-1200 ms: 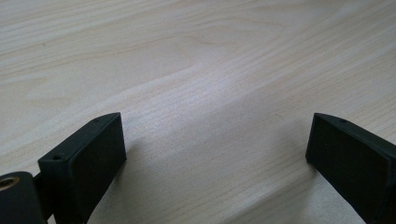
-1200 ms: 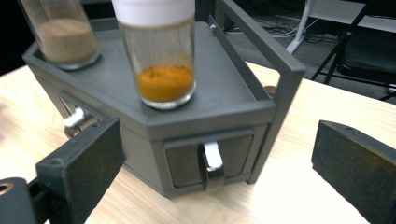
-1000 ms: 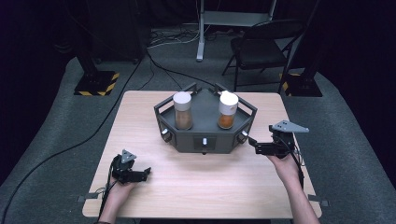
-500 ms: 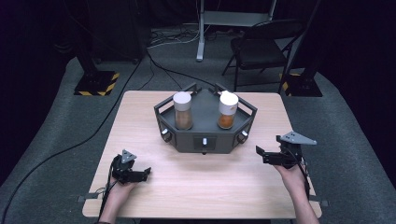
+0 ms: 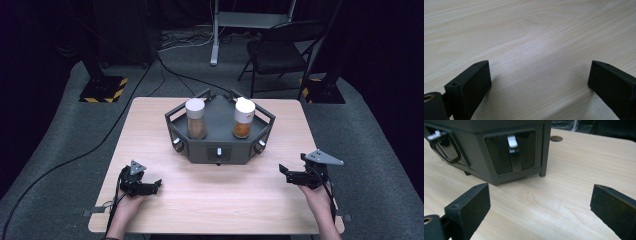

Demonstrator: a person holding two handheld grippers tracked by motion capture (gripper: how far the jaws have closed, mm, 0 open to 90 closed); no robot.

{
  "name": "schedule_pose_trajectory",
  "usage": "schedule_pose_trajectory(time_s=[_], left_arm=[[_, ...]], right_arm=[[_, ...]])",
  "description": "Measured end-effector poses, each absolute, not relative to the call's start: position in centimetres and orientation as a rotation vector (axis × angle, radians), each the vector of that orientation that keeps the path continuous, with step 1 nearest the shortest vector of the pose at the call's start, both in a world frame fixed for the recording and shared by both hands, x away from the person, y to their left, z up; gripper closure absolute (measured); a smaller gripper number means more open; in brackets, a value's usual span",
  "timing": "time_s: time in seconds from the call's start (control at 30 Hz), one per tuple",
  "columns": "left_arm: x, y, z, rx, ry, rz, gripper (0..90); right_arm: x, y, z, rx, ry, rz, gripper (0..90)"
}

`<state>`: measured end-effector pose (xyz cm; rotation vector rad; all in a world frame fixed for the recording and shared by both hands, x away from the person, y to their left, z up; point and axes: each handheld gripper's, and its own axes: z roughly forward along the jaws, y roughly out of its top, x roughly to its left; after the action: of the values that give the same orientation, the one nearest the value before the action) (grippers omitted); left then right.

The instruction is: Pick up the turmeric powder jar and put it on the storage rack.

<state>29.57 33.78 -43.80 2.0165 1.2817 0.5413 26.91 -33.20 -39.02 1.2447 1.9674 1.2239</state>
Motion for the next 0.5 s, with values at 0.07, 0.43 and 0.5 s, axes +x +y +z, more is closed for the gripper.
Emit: schedule_pose_trajectory(time_s=[0.07,0.43,0.5], left_arm=[[29.6,33.8,-43.8,2.018,1.281,0.542,4.4],[29.6,33.7,-43.8,2.018,1.281,0.541,4.4],[29.6,33.7,-43.8,2.019,1.280,0.541,4.4]], right_arm=[[26.8,-33.3,-39.6,1.253,1.975,1.217,2.0],[25.8,-34.4,-41.6,1.288,1.960,1.219,2.0],[25.7,-34.6,-41.9,1.297,1.961,1.220,2.0]])
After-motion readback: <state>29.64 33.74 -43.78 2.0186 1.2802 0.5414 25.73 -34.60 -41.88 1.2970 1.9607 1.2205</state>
